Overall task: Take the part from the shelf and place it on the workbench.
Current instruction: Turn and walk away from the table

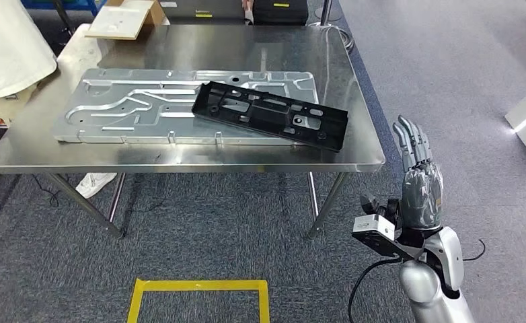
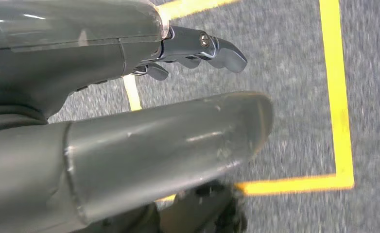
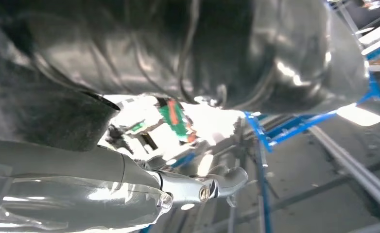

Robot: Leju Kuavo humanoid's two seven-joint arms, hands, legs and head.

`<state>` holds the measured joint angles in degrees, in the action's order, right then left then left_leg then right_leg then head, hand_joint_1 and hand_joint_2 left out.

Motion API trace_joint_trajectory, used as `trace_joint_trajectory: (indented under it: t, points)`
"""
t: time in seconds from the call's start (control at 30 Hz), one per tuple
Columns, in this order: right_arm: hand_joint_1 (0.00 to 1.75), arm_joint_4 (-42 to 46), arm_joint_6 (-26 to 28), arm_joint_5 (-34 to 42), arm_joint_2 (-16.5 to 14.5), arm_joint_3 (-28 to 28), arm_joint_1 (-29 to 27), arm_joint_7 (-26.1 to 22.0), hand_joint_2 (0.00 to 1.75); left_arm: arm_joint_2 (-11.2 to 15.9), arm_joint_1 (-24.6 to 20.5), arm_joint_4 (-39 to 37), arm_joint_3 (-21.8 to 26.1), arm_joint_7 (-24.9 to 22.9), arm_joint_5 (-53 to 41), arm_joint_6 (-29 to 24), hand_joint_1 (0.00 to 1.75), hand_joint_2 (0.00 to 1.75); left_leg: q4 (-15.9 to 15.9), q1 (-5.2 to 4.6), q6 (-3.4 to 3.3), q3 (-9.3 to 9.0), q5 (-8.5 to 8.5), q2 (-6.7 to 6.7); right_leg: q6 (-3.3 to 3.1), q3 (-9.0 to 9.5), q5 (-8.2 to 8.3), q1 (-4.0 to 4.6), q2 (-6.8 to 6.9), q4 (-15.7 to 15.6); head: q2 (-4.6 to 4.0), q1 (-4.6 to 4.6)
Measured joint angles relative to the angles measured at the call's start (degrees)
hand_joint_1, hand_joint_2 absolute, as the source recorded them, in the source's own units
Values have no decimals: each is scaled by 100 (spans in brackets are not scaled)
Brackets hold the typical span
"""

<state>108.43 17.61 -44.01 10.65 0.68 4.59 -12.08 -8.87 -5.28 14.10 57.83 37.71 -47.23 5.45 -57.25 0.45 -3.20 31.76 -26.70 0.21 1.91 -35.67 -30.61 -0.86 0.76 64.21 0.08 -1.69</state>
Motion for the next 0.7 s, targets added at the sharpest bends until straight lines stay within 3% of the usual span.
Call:
trace_joint_trajectory:
  t: [0.07,0.1,0.13,0.2,0.27,0.33,0.4,0.47,0.5,0.53,0.6,0.63,0.67,0.7]
  points:
    - [0,-3,-1,-10,0,1,6,5,0,0,1,0,1,1,0,6,0,0,-3,-9,-18,21,14,-62,36,-326,-338,-5,-23,717,-1,1]
    - [0,-5,-1,-16,-1,2,5,9,0,0,3,0,2,1,0,10,0,0,-9,-16,-19,25,14,-101,42,-427,-391,-6,-24,941,-1,1]
    - [0,-7,-1,-24,-1,2,5,11,0,-1,5,0,3,1,0,17,0,0,-18,-23,-19,28,13,-147,37,-447,-337,-5,-29,983,0,1]
    - [0,-7,-2,-44,0,2,15,14,0,-5,1,0,3,1,-2,37,0,0,-39,-33,-12,23,8,-259,-12,-167,57,2,-99,404,0,1]
    - [0,-6,-8,-63,2,3,32,22,0,-23,-7,0,4,0,-4,54,0,0,-57,-33,14,43,7,-367,-95,178,347,8,-312,-327,0,0]
    - [0,-5,-12,-77,10,5,44,43,0,-39,-9,0,4,-2,-6,64,0,0,-66,-10,79,98,25,-459,-145,265,361,30,-426,-564,0,0]
    - [0,-4,-12,-82,17,8,48,59,0,-40,2,0,5,-3,-7,68,0,0,-57,3,158,130,41,-538,-178,271,382,33,-344,-614,0,-2]
    - [0,-4,-12,-85,17,10,49,70,0,-37,10,0,6,-3,-5,69,0,0,-205,-14,216,200,-75,-427,-235,311,411,1,-230,-687,0,-4]
    - [0,-4,-12,-89,17,11,43,74,0,-36,5,0,7,-3,-3,69,0,0,-448,-20,239,310,-224,-317,-261,328,421,-12,-161,-715,0,-7]
    - [0,-4,-11,-91,17,11,35,78,0,-36,0,0,7,-3,-1,70,0,0,-797,-15,260,467,-411,-199,-278,334,420,-1,-96,-722,0,-9]
    - [0,-7,-11,-97,17,12,14,79,0,-36,0,0,7,-5,3,70,0,0,-1515,9,300,805,-698,-95,-292,330,413,13,30,-714,-1,-12]
    - [0,-10,-11,-99,17,13,6,82,0,-36,7,0,7,-6,4,70,0,0,-1656,18,315,871,-700,-75,-293,328,408,16,87,-708,0,-12]
    - [0,-14,-11,-101,17,13,1,85,0,-33,14,0,8,-7,7,69,0,0,-1573,24,325,828,-596,-56,-289,328,402,16,141,-699,0,-13]
    - [0,-17,-11,-102,17,13,-2,87,0,-28,17,0,9,-8,9,66,0,0,-1260,28,326,666,-409,-21,-280,332,392,14,192,-686,1,-13]
